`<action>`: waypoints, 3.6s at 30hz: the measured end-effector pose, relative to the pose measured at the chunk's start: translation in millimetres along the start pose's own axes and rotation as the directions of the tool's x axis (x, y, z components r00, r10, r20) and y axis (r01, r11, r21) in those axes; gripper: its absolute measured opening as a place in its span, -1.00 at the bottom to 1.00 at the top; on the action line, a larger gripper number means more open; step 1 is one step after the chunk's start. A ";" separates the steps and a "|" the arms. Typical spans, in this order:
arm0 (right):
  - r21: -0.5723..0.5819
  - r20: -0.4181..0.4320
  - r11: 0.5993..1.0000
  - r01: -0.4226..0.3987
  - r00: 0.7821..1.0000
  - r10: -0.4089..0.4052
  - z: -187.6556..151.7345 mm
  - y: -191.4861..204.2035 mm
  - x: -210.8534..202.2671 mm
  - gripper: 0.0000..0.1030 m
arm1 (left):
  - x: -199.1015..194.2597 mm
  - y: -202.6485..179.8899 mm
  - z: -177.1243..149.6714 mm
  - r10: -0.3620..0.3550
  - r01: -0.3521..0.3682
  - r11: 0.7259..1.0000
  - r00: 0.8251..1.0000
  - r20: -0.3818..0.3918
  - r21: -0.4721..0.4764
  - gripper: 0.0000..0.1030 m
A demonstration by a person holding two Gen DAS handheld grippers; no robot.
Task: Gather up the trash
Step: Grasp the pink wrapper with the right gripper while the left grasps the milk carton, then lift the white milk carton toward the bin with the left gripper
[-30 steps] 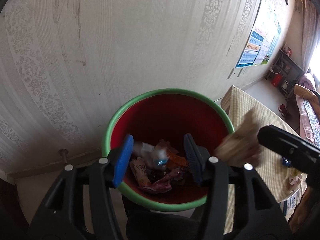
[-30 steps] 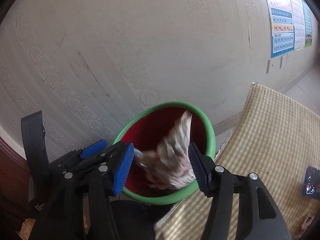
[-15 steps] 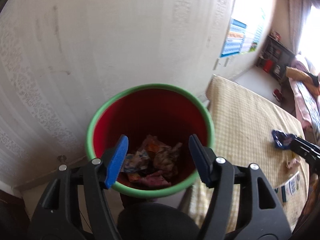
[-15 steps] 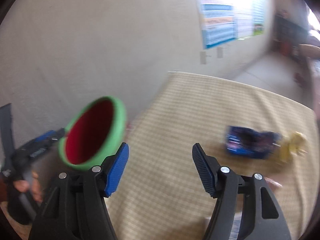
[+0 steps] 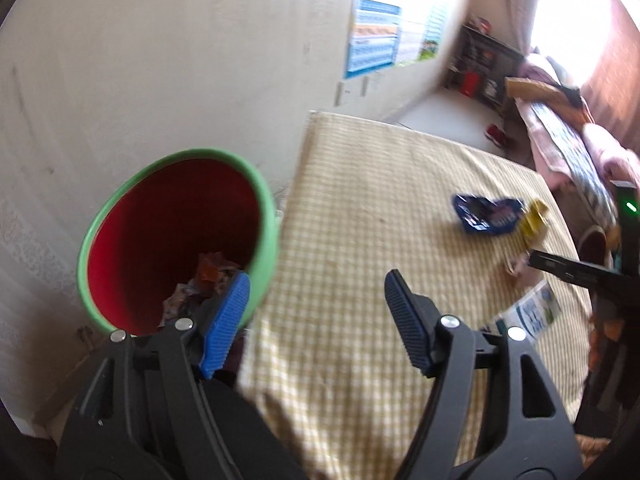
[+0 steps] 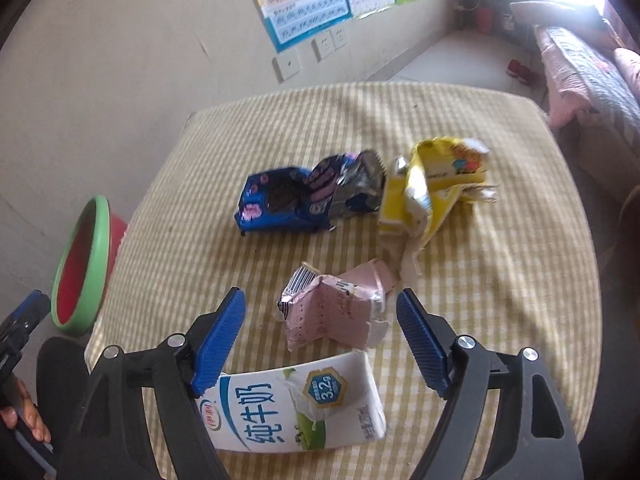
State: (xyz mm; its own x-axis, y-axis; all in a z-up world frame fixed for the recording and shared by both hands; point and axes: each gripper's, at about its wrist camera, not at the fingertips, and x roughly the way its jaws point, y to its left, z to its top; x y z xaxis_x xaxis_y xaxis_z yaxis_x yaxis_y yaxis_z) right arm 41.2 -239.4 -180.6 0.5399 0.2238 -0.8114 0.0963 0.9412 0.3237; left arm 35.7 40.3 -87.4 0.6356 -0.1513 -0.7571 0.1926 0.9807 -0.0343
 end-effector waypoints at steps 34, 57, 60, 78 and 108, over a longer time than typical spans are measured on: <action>0.187 0.208 0.970 -0.152 0.972 0.112 -26.3 -88.7 -56.7 0.13 | 93.1 -228.2 -46.1 -0.220 0.422 0.773 0.879 -0.423 0.474 0.08; 0.077 0.143 0.993 -0.093 0.986 0.082 -30.8 -53.3 -43.1 0.13 | 72.7 -91.8 -26.7 -0.080 0.103 0.991 0.969 -0.233 0.089 0.06; 0.069 0.141 0.994 -0.089 0.987 0.078 -30.9 -49.5 -43.0 0.13 | 69.6 -84.7 -23.7 -0.072 0.092 0.993 0.973 -0.219 0.081 0.06; -0.023 0.124 0.996 -0.088 0.988 0.090 -45.5 -8.3 -50.9 0.13 | 23.2 -69.4 2.3 -0.043 0.044 0.999 0.998 -0.038 0.026 0.06; -0.173 0.092 0.978 -0.116 0.987 0.134 -47.1 53.2 -52.5 0.13 | 4.2 -47.0 10.7 -0.022 0.023 1.000 0.999 0.044 -0.006 0.06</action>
State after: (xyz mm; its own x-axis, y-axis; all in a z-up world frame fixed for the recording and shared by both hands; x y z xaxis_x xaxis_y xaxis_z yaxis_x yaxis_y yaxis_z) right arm -21.3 -189.1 -143.7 0.6228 0.3233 -0.7125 -0.1132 0.9383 0.3267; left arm 37.4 -7.7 -82.0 0.6637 -0.1784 -0.7264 0.2024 0.9777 -0.0552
